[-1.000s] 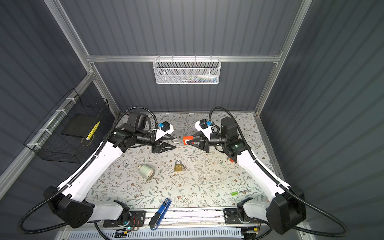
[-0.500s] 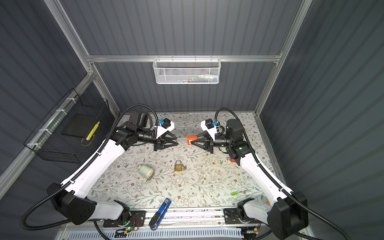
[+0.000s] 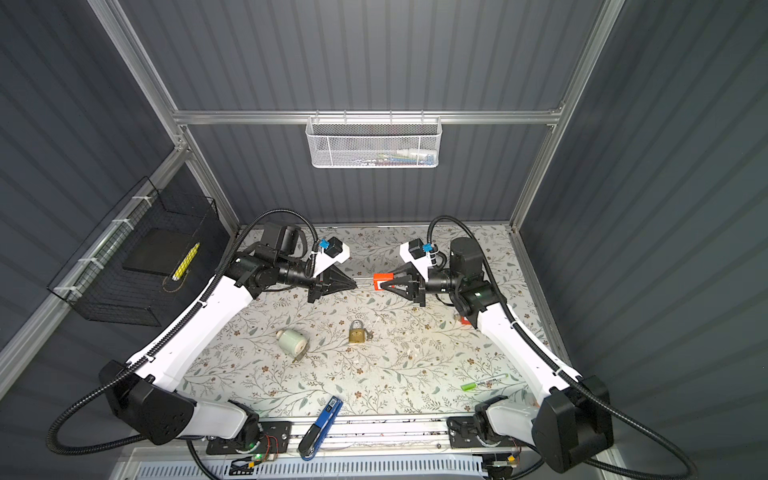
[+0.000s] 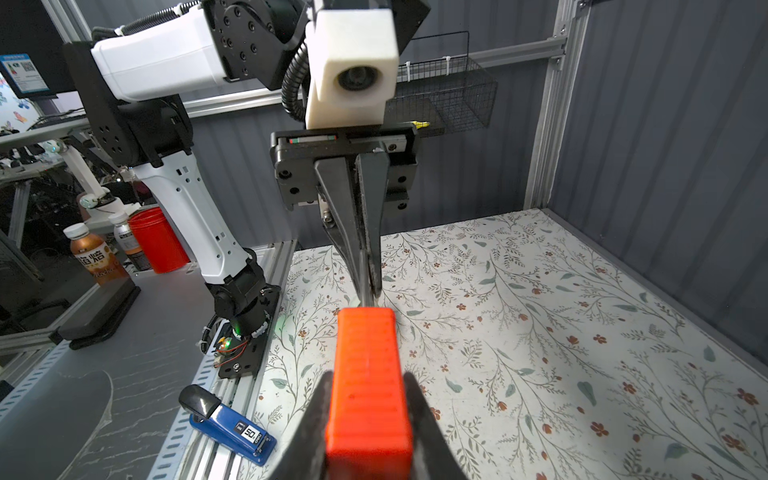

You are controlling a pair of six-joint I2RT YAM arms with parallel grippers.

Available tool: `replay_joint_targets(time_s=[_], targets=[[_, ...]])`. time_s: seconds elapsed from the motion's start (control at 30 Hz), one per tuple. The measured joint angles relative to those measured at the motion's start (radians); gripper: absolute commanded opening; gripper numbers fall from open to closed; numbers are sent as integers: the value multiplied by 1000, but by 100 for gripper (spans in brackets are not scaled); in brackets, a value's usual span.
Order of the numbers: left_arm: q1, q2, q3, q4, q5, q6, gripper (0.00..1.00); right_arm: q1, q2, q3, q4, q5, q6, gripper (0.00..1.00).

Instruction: Lock with the key

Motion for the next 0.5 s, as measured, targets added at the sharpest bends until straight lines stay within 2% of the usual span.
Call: replay_joint_targets(time_s=[0.17,0.5], targets=[[8,9,4,-2,14,-16,0,5,8,0,24,15,-12,5],[24,9,4,18,10,-53,0,8,60,-3,135,-16,90,5]])
